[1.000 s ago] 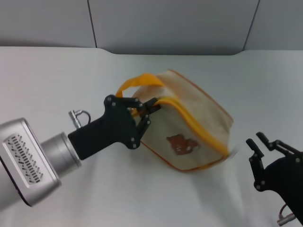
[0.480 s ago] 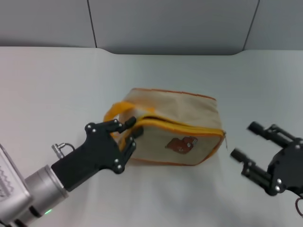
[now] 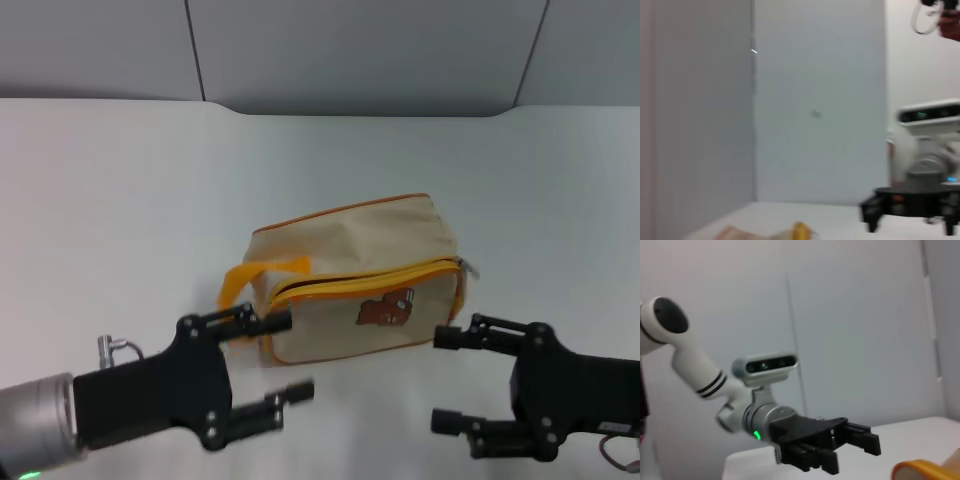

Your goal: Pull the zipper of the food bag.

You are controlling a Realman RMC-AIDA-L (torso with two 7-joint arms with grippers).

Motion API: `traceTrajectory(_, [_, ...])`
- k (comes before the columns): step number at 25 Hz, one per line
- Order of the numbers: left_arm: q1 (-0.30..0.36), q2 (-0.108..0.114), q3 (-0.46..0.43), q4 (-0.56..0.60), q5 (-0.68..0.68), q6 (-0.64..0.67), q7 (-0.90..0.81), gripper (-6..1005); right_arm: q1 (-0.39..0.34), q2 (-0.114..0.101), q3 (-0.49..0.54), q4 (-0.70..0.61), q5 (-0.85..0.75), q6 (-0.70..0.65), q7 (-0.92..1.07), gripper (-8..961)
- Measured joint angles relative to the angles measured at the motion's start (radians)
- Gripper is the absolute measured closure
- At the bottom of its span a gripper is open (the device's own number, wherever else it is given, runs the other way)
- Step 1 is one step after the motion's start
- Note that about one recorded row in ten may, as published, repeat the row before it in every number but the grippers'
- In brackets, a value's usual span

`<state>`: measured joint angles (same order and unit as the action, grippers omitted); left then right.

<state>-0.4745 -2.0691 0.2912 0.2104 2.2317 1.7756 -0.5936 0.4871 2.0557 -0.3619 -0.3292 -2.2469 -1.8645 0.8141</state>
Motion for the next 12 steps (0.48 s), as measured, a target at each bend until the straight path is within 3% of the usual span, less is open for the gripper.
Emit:
traceTrajectory(7, [0.01,-0.001,0.06,0.053,0.001,0.013,-0.056,208,0.016,0.005,-0.036,-0.026,-0.001,0.01,0.031,161])
traceTrajectory(12, [0.012,-0.002,0.062,0.057,0.002,0.009,-0.053,194,0.016,0.006,-0.034,-0.027,0.002,0.011,0.031,161])
